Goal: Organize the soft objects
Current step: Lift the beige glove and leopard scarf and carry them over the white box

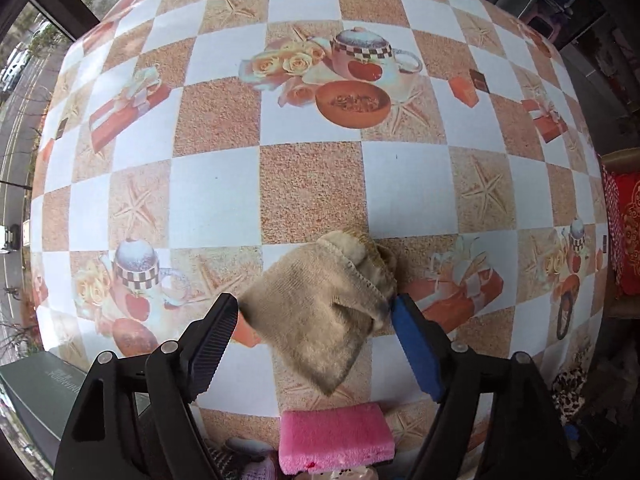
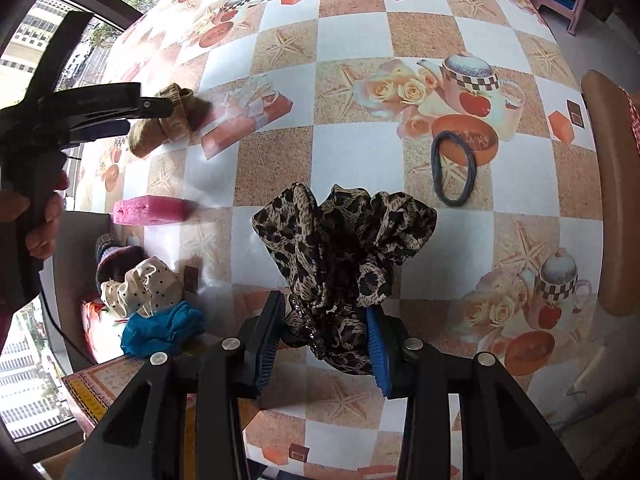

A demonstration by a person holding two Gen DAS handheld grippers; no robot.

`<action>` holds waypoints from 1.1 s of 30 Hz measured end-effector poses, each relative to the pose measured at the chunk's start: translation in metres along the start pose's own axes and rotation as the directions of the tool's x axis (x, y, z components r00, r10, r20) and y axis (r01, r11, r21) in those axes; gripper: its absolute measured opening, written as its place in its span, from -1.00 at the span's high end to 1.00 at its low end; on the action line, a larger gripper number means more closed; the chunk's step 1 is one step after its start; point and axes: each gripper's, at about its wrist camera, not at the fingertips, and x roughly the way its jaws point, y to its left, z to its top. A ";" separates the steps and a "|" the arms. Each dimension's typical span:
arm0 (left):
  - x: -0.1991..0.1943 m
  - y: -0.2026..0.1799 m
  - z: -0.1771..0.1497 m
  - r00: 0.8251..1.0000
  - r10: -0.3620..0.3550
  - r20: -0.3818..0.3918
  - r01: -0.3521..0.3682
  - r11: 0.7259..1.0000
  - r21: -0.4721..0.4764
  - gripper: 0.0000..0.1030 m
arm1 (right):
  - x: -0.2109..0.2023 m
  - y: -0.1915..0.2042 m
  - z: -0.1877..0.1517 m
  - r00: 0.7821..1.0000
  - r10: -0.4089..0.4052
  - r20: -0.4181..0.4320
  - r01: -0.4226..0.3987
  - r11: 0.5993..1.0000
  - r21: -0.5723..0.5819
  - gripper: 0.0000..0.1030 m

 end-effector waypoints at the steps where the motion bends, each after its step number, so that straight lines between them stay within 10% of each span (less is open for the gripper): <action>1: 0.007 -0.003 0.001 1.000 0.006 -0.018 -0.006 1.000 0.010 -0.59 | 0.003 -0.002 -0.007 1.000 -0.002 -0.001 0.002 1.000 0.000 0.21; 5: 0.014 -0.010 -0.002 0.999 0.025 -0.039 -0.024 0.999 0.021 -0.46 | -0.003 -0.008 -0.015 1.000 -0.012 0.001 0.012 1.000 0.016 0.21; 8: 0.001 -0.014 0.000 0.999 0.021 -0.043 -0.020 0.999 0.030 0.47 | -0.014 -0.013 -0.018 1.000 -0.016 0.026 0.015 0.999 0.033 0.21; 21: -0.114 -0.039 -0.084 0.989 -0.071 0.129 0.045 0.979 0.199 0.48 | -0.042 -0.019 -0.046 0.995 -0.043 0.091 0.033 0.994 0.107 0.21; 33: -0.090 -0.024 -0.173 0.985 -0.124 0.120 0.090 0.962 0.258 0.47 | -0.062 -0.015 -0.101 0.992 -0.071 0.101 0.051 0.980 0.190 0.21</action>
